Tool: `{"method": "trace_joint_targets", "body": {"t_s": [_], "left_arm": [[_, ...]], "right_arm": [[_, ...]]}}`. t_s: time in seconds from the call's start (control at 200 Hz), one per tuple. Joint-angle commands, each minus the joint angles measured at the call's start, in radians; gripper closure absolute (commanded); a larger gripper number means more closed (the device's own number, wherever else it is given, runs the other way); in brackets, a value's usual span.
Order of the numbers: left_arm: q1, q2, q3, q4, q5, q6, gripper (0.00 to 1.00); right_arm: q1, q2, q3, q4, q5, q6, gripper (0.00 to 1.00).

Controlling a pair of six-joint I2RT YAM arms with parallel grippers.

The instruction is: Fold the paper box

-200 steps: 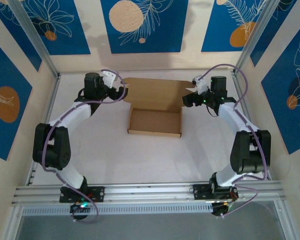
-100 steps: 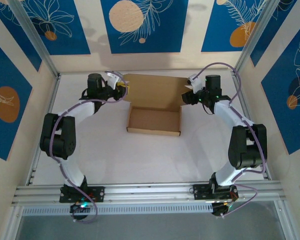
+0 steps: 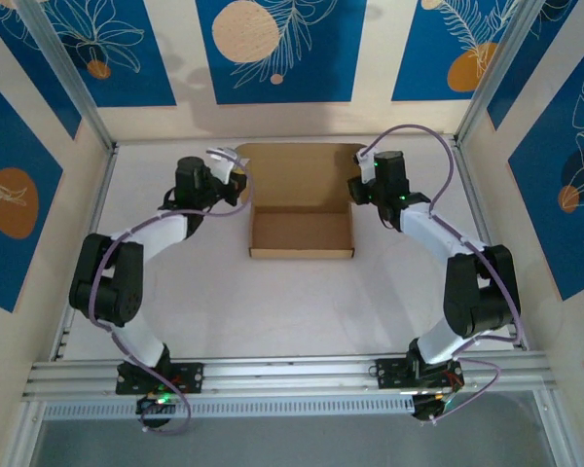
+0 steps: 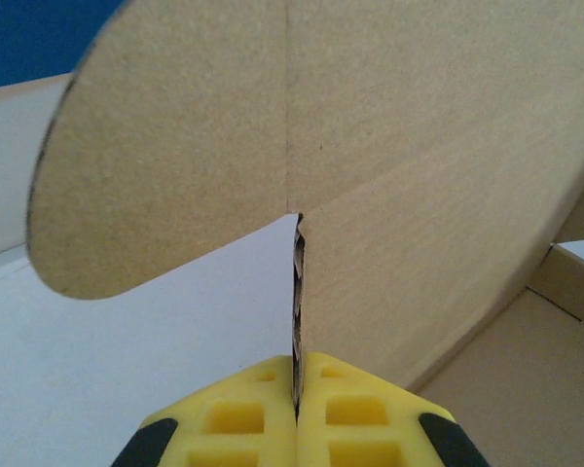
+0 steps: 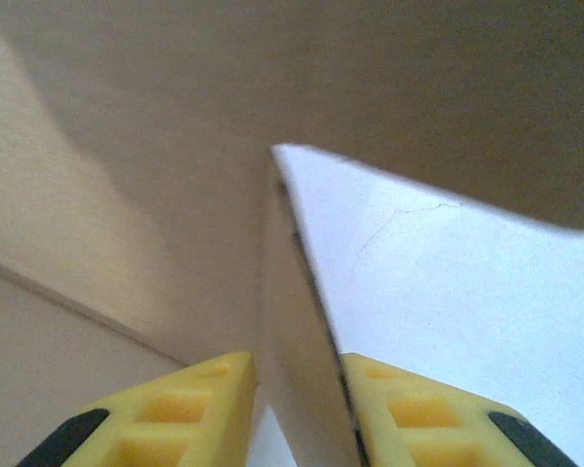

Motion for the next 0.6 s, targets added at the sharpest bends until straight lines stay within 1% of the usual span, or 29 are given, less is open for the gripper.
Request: {"method": "trace_joint_targets", "body": {"t_s": [0.0,0.085,0.18,0.3,0.44,0.595], "left_arm": [[-0.068,-0.040,-0.037,0.092,-0.064,-0.061,1.00],[-0.097,-0.053,-0.070,0.145,-0.152,-0.108,1.00],[-0.131,-0.062,-0.091,0.182,-0.206,-0.129,1.00],[-0.169,-0.073,-0.102,0.197,-0.286,-0.141,1.00],[-0.191,-0.081,-0.144,0.251,-0.331,-0.184,1.00],[-0.214,-0.082,-0.228,0.384,-0.362,-0.224,1.00]], "right_arm": [[0.047,-0.033,-0.018,0.052,0.046,0.188,0.65],[0.080,-0.047,-0.029,0.093,0.063,0.255,0.66],[0.117,-0.056,-0.038,0.128,0.083,0.283,0.71],[0.139,-0.065,-0.065,0.154,0.093,0.308,0.76],[0.142,-0.092,-0.126,0.192,0.104,0.323,0.82],[0.143,-0.147,-0.232,0.295,0.104,0.357,0.86]]}}
